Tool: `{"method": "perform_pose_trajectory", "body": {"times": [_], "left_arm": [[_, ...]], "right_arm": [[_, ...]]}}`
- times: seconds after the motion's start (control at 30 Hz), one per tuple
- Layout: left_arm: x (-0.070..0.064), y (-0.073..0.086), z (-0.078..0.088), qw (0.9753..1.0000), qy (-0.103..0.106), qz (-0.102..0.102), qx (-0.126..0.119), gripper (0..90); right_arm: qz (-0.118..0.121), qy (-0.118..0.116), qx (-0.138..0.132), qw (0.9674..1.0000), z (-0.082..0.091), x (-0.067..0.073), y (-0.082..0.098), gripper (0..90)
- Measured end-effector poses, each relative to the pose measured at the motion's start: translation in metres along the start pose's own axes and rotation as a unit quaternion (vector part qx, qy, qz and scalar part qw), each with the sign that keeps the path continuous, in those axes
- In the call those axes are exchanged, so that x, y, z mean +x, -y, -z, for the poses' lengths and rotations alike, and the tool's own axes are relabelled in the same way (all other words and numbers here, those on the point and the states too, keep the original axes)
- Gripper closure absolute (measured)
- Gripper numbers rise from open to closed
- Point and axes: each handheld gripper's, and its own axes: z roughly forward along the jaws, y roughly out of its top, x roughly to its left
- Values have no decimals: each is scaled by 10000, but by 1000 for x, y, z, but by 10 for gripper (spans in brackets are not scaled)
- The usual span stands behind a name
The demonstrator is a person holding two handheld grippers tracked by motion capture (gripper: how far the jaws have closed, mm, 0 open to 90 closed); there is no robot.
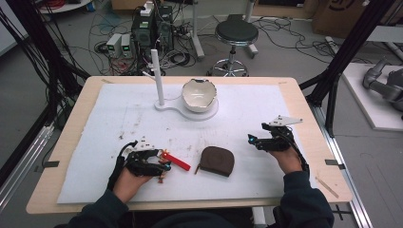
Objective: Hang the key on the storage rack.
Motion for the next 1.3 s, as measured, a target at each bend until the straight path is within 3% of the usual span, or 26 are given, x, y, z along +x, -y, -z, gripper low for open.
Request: {"method": "perform_pose_trajectory", "body": {"times": [0.1,0.13,0.2,0.37,0.4,0.43,0.5,0.67,0.8,0.83,0.87,0.9,1.03,1.1,1.2,1.3], "left_arm": [[7,-2,2,10000,-42,-59,-49,373],[17,-4,3,9999,-120,5,-39,386],[24,-5,6,9997,-119,230,-22,396],[15,-2,12,9995,-4,297,69,437],[9,-3,13,9991,24,384,173,433],[7,-4,13,9991,-9,343,233,435],[5,-5,12,9988,-59,343,331,434],[4,-1,11,9968,-24,618,501,397],[3,-2,10,9970,-23,585,503,384],[6,-2,10,9973,107,541,481,425],[7,-2,9,9965,346,607,467,542],[7,-3,8,9960,402,627,499,615],[9,-9,8,9950,400,597,696,660],[12,-10,8,9953,358,581,683,661],[30,-17,10,9953,442,765,404,666],[42,-24,11,9961,338,797,156,666]], "right_arm": [[17,-12,-7,10000,0,0,0,213],[13,1,-17,10000,0,-1,0,213],[-3,7,6,10000,0,-1,0,213],[-6,8,15,10000,0,-1,1,213],[-18,10,13,10000,0,-2,1,214],[-25,12,23,10000,0,-2,1,213],[-23,-4,21,10000,0,-2,1,213],[-33,-16,22,10000,0,-2,1,214],[-22,-30,27,10000,0,-2,1,214],[-30,-25,35,10000,-1,-2,1,214],[-14,-30,38,10000,-1,-2,1,213],[5,-37,39,10000,-1,-2,1,214],[-2,-44,43,10000,-1,-1,1,214],[-10,-39,44,10000,-1,-1,1,214],[-15,-41,38,10000,-1,-1,1,214],[-13,-44,53,10000,-1,0,1,214]]}}
